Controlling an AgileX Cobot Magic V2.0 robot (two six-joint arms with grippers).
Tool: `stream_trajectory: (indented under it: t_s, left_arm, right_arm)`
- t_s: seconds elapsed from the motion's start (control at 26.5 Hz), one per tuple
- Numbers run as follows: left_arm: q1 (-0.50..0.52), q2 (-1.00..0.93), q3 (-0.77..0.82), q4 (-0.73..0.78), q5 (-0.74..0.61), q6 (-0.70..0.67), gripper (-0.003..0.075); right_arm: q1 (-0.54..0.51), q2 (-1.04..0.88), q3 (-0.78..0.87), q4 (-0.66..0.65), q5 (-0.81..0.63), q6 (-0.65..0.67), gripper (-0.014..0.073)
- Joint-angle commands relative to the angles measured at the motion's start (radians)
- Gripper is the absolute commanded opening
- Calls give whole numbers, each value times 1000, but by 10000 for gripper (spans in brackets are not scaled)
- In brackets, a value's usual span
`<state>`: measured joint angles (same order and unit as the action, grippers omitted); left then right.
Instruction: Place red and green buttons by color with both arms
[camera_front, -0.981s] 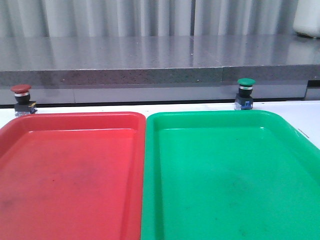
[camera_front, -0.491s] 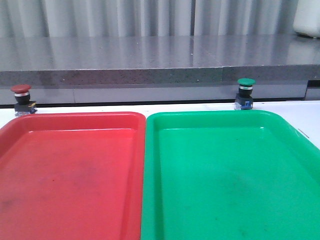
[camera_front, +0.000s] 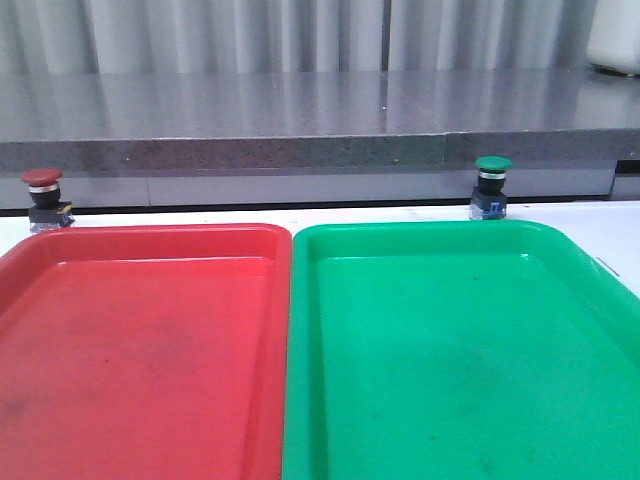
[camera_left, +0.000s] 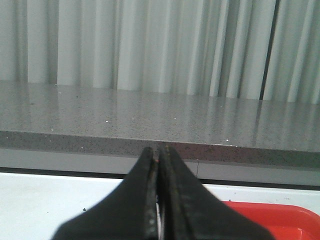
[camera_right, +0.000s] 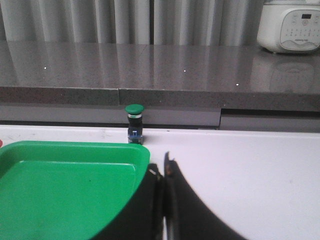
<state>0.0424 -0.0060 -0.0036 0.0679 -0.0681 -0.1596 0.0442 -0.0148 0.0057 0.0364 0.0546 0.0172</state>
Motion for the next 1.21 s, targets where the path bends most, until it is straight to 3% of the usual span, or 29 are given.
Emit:
stream_trajectory:
  t_s: [0.0,0.34,0.6,0.75,1.17]
  left_arm:
    - [-8,-13,-78,-6,-50,-14,-20]
    - [-8,125,-457,-6,208,-14,-20]
    - [-8,325,-734,-6,539,-14,-20]
    - [-8,401,-778,-6,603,-14,-20]
    - [-8,462,-754,-6,642,-14,-20]
  right_arm:
    - [-4,-12,-97,-3,-69,-3,-108]
    - [-4,80,-407,-3,190,-3,-108]
    - [-4,287,-637,-3,384,-4,-108]
    - [-4,393,-698,-3,457,-4,-108]
    - [-4,561,-696,-3,485,-4,-108]
